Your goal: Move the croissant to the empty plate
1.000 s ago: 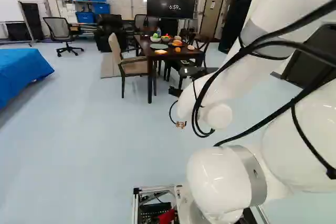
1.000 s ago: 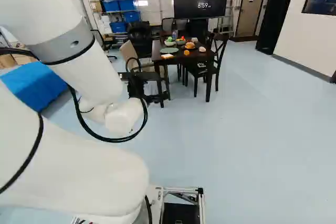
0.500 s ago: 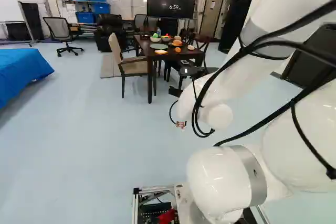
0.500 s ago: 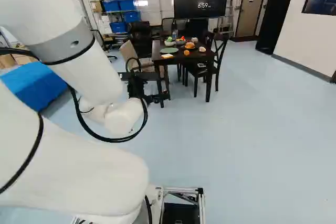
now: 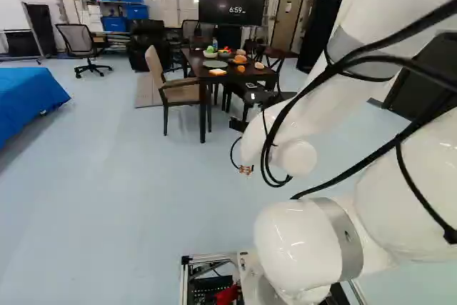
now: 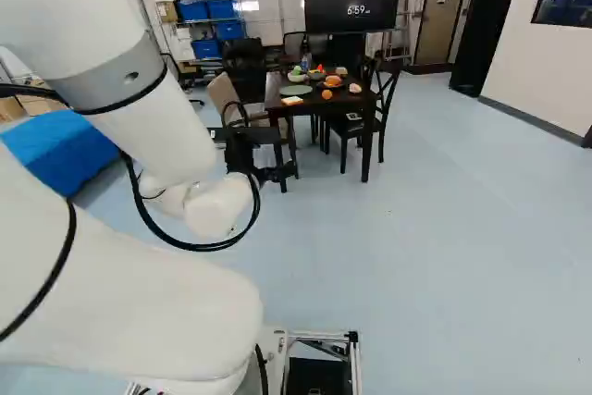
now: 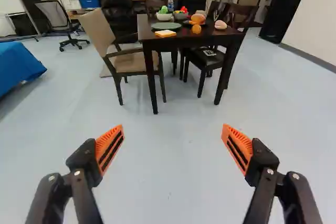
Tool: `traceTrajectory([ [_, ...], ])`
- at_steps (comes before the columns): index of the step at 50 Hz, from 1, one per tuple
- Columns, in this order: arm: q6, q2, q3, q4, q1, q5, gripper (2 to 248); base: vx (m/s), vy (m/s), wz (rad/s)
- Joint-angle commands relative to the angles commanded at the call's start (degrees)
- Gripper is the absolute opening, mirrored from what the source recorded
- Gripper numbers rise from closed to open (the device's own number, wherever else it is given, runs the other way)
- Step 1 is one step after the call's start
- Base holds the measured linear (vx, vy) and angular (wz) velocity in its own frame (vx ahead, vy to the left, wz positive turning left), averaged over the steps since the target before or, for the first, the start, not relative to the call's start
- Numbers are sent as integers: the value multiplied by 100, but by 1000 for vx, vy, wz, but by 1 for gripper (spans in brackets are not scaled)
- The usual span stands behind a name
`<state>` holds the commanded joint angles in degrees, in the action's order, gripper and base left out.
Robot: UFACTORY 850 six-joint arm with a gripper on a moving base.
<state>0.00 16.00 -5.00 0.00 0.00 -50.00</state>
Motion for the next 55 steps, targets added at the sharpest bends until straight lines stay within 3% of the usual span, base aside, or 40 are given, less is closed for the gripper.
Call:
traceTrajectory([
  [55, 0, 0, 0, 0, 0, 0, 247, 213, -16, -18],
])
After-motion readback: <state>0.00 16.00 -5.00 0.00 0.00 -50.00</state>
